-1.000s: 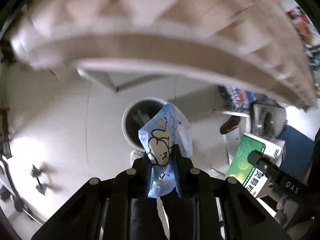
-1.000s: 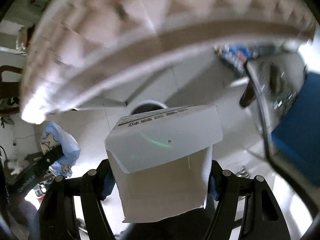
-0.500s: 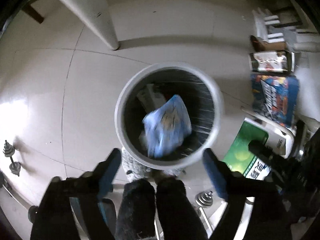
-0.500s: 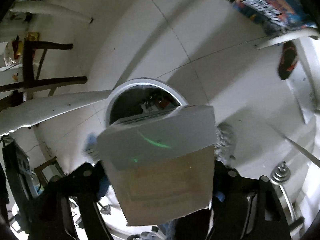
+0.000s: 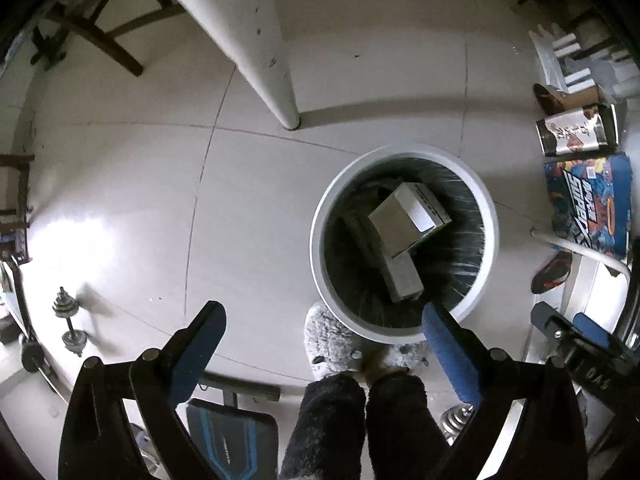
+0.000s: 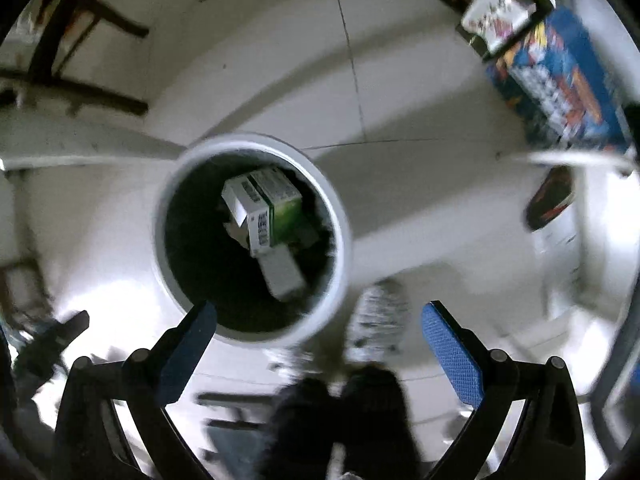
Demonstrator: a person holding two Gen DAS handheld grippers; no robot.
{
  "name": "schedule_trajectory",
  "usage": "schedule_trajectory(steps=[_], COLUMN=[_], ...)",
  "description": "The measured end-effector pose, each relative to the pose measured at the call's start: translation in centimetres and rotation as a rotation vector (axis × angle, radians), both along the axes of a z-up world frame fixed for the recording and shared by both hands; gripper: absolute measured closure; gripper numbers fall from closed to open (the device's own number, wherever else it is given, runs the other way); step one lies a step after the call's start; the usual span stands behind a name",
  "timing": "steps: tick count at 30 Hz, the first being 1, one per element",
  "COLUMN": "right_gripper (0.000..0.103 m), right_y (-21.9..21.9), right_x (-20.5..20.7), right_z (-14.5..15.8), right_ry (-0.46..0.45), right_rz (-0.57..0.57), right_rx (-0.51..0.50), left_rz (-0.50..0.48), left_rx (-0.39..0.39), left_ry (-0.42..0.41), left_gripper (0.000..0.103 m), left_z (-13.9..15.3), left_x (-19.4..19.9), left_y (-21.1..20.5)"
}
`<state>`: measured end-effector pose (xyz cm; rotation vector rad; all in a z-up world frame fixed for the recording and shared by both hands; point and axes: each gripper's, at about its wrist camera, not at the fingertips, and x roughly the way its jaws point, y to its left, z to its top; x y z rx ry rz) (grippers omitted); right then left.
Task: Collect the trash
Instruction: 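Open right tool to drop the white box into the bin, then grasp the blister pack with left tool while right tool grasps the orange plastic bag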
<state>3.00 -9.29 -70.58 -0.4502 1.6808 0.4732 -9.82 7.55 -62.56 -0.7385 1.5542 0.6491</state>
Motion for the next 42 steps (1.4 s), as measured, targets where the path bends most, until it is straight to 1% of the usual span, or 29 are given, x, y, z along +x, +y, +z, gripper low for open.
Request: schedule_trajectory(steps=[3, 5, 8, 12, 14, 18, 20, 23, 24, 26, 27, 29, 30, 31, 33, 34, 35, 37, 38, 41, 42], right_gripper=[0.000, 0.000, 0.000, 0.000, 0.000, 0.000, 0.000, 0.000, 0.000, 0.000, 0.000, 0.000, 0.000, 0.000, 0.000, 0.000, 0.000, 0.000, 0.000, 0.000, 0.000], right_y=[0.2, 0.0, 0.1, 0.4, 0.4, 0.3, 0.0, -0.3, -0.4, -0.6, -0.6, -0.7, -0.6, -0.6, -0.5, -0.4, -0.2, 0.3, 0.4, 0.8, 0.9], right_x=[-0.6, -0.8, -1.0, -1.5, -1.9, -2.4, -2.7, -3.0, -3.2, -3.5, -3.6, -3.9, -4.0, -4.1, -4.1, -3.9, -3.8, -2.8, -2.2, 0.8, 2.5], right_z=[1.6, 2.8, 4.9, 8.4, 10.2, 13.7, 15.9, 19.5, 21.2, 23.6, 25.4, 27.9, 29.4, 31.1, 33.9, 35.8, 36.7, 39.6, 40.6, 43.8, 45.0], right_ry=[-0.048, -0.054, -0.072, -0.098, -0.108, -0.120, -0.119, -0.120, -0.121, -0.122, -0.121, -0.116, -0.117, -0.119, -0.116, -0.119, -0.120, -0.133, -0.143, -0.181, -0.199], right_rz=[0.056, 0.066, 0.075, 0.095, 0.101, 0.106, 0.100, 0.092, 0.090, 0.088, 0.081, 0.072, 0.066, 0.056, 0.035, 0.013, 0.001, -0.037, -0.057, -0.122, -0.145], right_rx=[-0.030, -0.030, -0.030, -0.022, -0.014, -0.001, 0.010, 0.024, 0.031, 0.041, 0.049, 0.061, 0.068, 0.077, 0.101, 0.121, 0.133, 0.169, 0.184, 0.218, 0.228], left_rz=[-0.033, -0.045, -0.058, -0.078, -0.084, -0.097, -0.094, -0.099, -0.105, -0.110, -0.112, -0.110, -0.109, -0.111, -0.112, -0.116, -0.120, -0.128, -0.133, -0.166, -0.194], left_rx=[0.028, 0.035, 0.046, 0.063, 0.062, 0.062, 0.054, 0.055, 0.059, 0.066, 0.066, 0.062, 0.064, 0.067, 0.084, 0.095, 0.109, 0.137, 0.152, 0.198, 0.227], left_ry=[-0.002, -0.008, -0.018, -0.031, -0.039, -0.047, -0.054, -0.070, -0.077, -0.091, -0.099, -0.114, -0.122, -0.130, -0.143, -0.157, -0.169, -0.190, -0.203, -0.223, -0.231], left_gripper=[0.003, 0.003, 0.003, 0.003, 0.003, 0.003, 0.003, 0.003, 0.003, 0.003, 0.003, 0.003, 0.003, 0.003, 0.003, 0.003, 0.003, 0.003, 0.003, 0.003, 0.003], left_z=[1.8, 2.2, 4.0, 6.8, 7.9, 11.1, 12.8, 16.3, 17.6, 20.5, 21.5, 23.7, 25.4, 26.2, 28.9, 30.2, 31.1, 32.9, 33.8, 35.4, 36.0], left_x=[0.1, 0.3, 0.4, 0.3, 0.1, -0.5, -0.9, -1.5, -1.7, -2.0, -2.1, -2.3, -2.3, -2.4, -2.1, -1.8, -1.6, -0.5, 0.6, 3.7, 5.8], left_y=[-0.4, -0.3, -0.6, -0.9, -1.2, -1.8, -2.1, -2.3, -2.4, -2.4, -2.3, -2.2, -2.0, -2.0, -1.5, -1.3, -1.0, -0.4, 0.1, 1.0, 1.3])
